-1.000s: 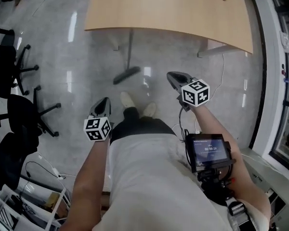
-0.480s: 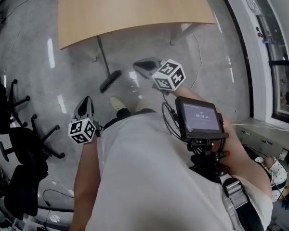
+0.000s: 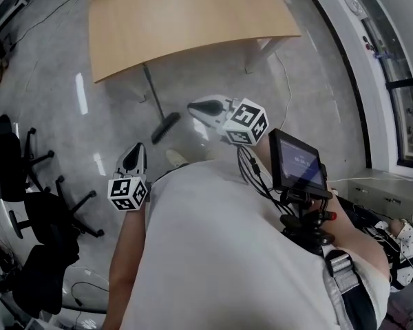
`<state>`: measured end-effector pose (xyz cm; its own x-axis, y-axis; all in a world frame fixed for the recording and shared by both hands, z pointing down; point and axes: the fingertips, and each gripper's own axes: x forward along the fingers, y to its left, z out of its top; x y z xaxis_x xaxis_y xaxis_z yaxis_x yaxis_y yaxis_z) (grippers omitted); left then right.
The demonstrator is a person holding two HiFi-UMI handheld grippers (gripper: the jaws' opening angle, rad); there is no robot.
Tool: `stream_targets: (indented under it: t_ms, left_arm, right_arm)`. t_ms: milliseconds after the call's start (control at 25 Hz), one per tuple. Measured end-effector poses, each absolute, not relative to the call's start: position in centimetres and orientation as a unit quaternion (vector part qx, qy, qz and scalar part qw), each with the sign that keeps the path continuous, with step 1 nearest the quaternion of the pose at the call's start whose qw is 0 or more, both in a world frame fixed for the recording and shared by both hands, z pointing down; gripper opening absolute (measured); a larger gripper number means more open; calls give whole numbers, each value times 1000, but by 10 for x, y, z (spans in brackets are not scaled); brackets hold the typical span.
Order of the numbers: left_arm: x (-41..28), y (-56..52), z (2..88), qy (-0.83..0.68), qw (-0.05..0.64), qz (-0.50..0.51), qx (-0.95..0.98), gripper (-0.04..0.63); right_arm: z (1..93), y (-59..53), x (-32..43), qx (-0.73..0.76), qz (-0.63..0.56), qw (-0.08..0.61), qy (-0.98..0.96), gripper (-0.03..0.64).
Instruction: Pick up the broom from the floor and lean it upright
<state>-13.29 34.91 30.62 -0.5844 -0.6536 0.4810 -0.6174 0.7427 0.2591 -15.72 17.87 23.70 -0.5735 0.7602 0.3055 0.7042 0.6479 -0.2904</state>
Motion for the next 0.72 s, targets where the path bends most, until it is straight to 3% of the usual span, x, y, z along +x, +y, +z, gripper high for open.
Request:
stream_targets:
  t_ms: [720]
  left_arm:
    - [-140,321,284,-883,260,5,391,12]
  right_arm:
    - [234,160,-142,-394,87,186,-896,17]
